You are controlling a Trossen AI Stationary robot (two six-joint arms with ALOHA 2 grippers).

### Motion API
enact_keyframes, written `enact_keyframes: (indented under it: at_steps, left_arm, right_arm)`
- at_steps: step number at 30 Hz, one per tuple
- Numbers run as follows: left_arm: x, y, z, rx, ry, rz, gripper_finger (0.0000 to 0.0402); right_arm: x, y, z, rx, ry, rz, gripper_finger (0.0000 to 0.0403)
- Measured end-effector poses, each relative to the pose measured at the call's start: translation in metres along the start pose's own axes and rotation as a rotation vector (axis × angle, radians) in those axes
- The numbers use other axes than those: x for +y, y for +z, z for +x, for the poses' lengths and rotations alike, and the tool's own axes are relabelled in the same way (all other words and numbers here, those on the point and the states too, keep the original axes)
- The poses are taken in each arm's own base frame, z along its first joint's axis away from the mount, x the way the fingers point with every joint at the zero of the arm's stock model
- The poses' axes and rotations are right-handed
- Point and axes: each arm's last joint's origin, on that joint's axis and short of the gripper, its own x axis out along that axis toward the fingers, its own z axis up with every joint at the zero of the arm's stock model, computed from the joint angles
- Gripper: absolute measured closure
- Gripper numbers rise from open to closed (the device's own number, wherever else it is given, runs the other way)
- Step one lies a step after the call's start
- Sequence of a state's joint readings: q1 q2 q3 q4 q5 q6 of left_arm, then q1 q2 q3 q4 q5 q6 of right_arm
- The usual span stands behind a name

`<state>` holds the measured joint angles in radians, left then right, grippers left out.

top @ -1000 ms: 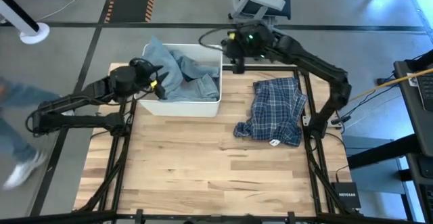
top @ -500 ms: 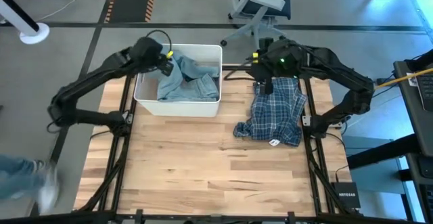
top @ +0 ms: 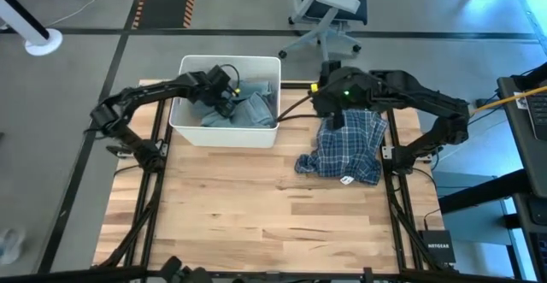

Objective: Sort clothes
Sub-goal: Put the blue pants into the white bin, then put the blue plaid shirt into the white bin

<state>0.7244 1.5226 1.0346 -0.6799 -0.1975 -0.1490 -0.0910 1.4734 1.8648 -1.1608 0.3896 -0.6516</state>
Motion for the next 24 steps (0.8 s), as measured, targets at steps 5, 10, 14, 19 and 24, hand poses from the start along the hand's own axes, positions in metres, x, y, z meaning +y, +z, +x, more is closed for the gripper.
enact_keyframes:
  at_steps: [5,10,14,19,24]
  left_arm:
    - [-0.002,0.001,0.004,0.048,0.002,0.050,0.0233]
    - [-0.006,0.008,-0.058,-0.158,-0.057,0.046,0.0233]
    - [-0.019,-0.007,-0.123,-0.430,-0.173,0.080,0.0233]
    - [-0.032,-0.046,-0.183,-0.641,-0.360,0.176,0.0233]
    - [-0.028,-0.079,-0.206,-0.722,-0.456,0.207,0.0233]
  right_arm:
    - [0.009,-0.004,0.014,0.048,0.030,-0.001,0.0182]
    - [0.022,-0.008,0.018,0.094,0.114,0.050,0.0182]
    - [0.043,-0.010,0.019,0.168,0.196,0.079,0.0182]
    - [0.089,-0.008,0.026,0.248,0.287,0.058,0.0182]
    - [0.149,-0.014,0.034,0.344,0.282,0.009,0.0182]
